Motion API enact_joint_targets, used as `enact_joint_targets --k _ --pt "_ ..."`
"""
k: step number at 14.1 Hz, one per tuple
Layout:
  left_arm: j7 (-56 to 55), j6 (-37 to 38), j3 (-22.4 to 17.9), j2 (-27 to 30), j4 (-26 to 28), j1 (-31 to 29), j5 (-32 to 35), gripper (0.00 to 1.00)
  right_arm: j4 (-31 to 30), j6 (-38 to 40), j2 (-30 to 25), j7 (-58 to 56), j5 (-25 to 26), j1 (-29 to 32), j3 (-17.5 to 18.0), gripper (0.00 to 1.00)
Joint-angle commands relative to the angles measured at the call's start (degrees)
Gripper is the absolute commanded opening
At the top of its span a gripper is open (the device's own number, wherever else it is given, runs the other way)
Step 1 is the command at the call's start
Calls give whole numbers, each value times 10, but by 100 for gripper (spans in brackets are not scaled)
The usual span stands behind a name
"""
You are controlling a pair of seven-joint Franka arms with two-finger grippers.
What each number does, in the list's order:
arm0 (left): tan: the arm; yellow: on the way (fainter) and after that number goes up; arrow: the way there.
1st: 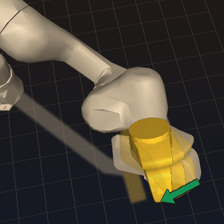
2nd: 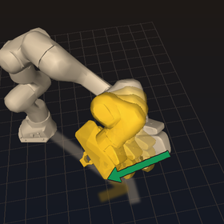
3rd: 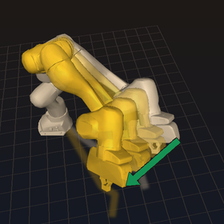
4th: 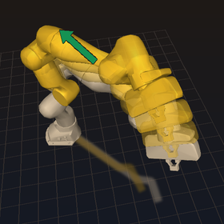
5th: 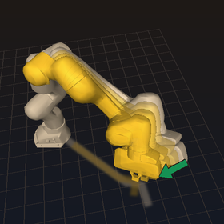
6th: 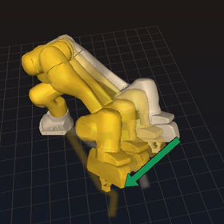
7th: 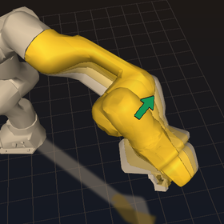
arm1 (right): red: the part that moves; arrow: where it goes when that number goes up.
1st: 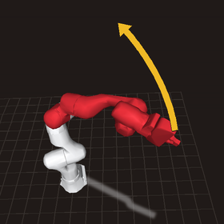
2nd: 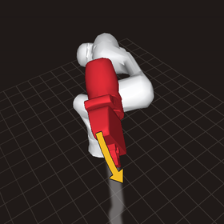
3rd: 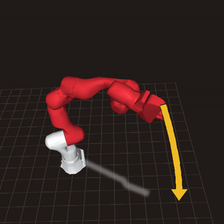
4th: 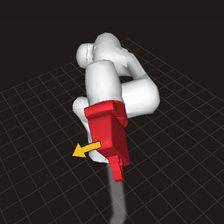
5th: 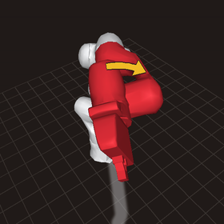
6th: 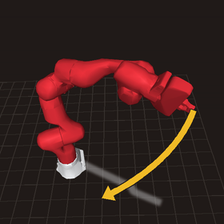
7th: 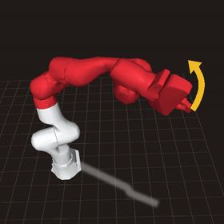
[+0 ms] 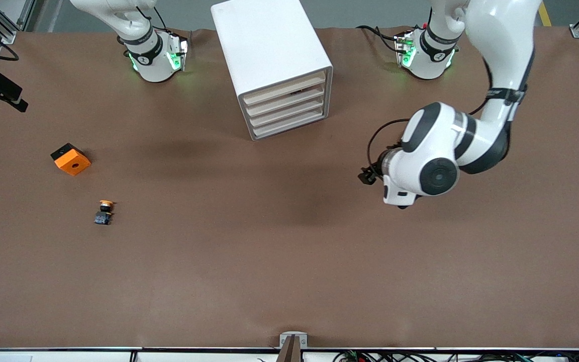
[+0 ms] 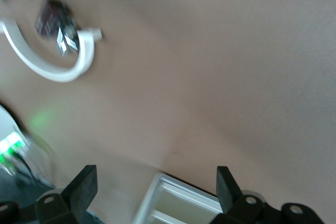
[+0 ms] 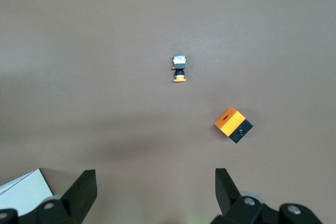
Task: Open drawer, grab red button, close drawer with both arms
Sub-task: 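Reach the left gripper to the drawer front and grip it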
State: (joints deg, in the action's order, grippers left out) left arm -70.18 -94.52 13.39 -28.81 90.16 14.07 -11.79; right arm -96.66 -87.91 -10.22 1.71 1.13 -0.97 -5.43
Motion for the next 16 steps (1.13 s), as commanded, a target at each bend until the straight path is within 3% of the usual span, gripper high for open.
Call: enact_joint_targets --k 1,4,8,10,14,16 --pt "-159 -32 -2 -31 -25 31 -38 100 5 0 -1 1 6 -1 0 100" --pt "-381 -62 -1 -81 -53 44 -60 100 5 4 -2 1 1 -1 -2 100" --pt "-588 -60 -1 -101 -51 68 -90 100 5 5 -2 1 1 -3 -1 100" --pt "-615 -52 -1 -106 -48 100 -96 100 5 5 -2 1 2 -2 -1 100" --pt "-628 -51 -1 -137 -47 115 -228 100 5 4 -2 1 2 -3 -1 100" --pt "-600 -50 0 -146 -47 119 -252 100 5 3 -2 1 2 -3 0 100"
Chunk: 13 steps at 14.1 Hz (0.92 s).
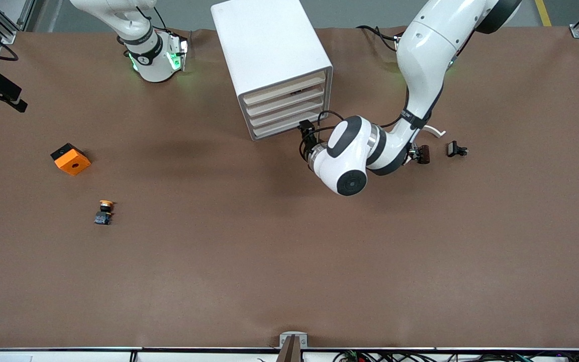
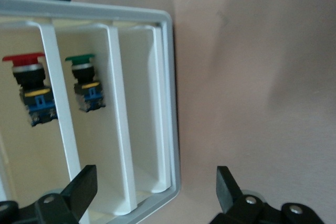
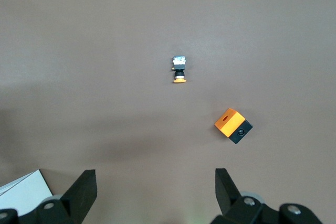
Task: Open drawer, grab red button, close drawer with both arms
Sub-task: 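Reach the left gripper to the drawer front and grip it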
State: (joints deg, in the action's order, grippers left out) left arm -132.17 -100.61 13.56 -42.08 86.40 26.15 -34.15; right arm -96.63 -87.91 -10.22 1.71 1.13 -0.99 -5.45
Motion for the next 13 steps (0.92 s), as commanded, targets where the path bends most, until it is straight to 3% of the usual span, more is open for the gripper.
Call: enact_joint_targets --k 1,10,13 --pt "24 18 -2 -19 -11 3 -39 100 5 3 -2 1 2 -2 0 100" --pt "56 90 9 -40 -10 43 -104 100 5 2 -2 1 2 -2 0 100" --pt "56 119 9 -45 -10 45 -125 87 5 2 -2 1 2 -2 1 100"
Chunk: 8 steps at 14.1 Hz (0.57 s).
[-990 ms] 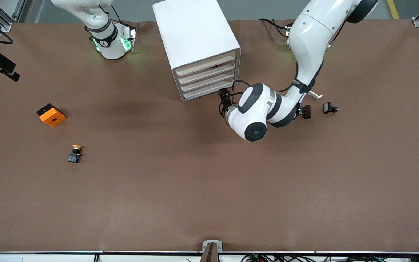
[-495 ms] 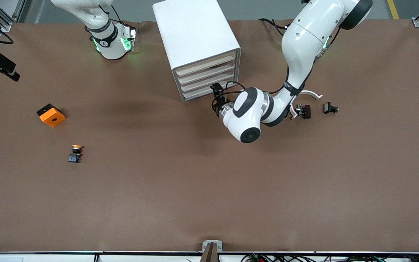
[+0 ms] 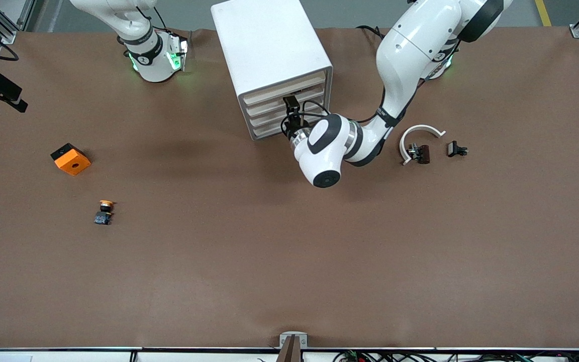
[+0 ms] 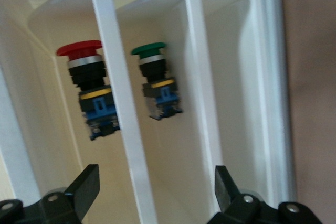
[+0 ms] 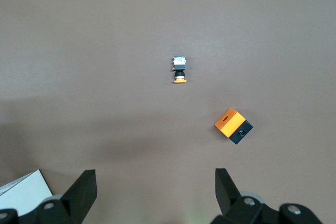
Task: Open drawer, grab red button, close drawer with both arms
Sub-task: 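Pull the drawer open with the left gripper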
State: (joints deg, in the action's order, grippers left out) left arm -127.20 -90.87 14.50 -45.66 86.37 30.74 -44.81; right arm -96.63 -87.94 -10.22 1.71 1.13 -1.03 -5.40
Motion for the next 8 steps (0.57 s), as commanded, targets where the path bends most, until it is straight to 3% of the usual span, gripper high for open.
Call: enact_joint_targets --k 1,8 --pt "6 24 0 -11 -9 -1 -25 85 5 2 -2 1 2 -2 0 100" --pt "2 25 -2 -33 -10 -8 -45 0 5 3 -2 1 3 -1 0 100"
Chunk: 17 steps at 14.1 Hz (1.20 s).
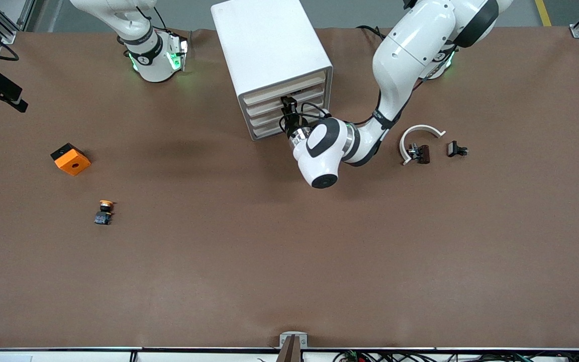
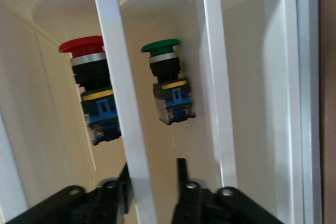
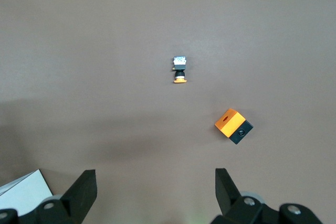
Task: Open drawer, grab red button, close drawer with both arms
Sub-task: 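Pull the drawer open with the left gripper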
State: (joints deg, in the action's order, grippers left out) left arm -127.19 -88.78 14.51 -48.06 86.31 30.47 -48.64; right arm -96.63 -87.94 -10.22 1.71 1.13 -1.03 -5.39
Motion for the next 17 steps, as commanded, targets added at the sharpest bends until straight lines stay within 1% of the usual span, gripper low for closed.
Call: enact_joint_targets --k 1,3,7,9,13,15,16,17 --pt "1 4 -5 -9 -10 -8 -6 0 5 3 -2 1 3 -1 0 100" --pt "0 4 -10 -9 -11 -12 -3 0 5 3 -2 1 3 -2 0 100" --pt "2 4 -11 -8 -14 -47 1 0 6 -1 -2 2 6 -2 0 100" --pt "3 3 -12 -5 -18 -54 5 0 7 4 -1 1 7 -2 0 100" --pt "10 2 -15 -5 -41 -78 7 0 9 0 0 2 5 -4 0 100" --pt "10 2 -25 -5 -53 -80 17 0 18 4 4 5 4 -4 0 100" --pt "11 2 -37 -5 -61 -80 18 0 20 0 10 8 2 -4 1 100" --pt "11 2 -43 -5 -65 -80 18 5 25 -2 22 9 1 -5 1 100"
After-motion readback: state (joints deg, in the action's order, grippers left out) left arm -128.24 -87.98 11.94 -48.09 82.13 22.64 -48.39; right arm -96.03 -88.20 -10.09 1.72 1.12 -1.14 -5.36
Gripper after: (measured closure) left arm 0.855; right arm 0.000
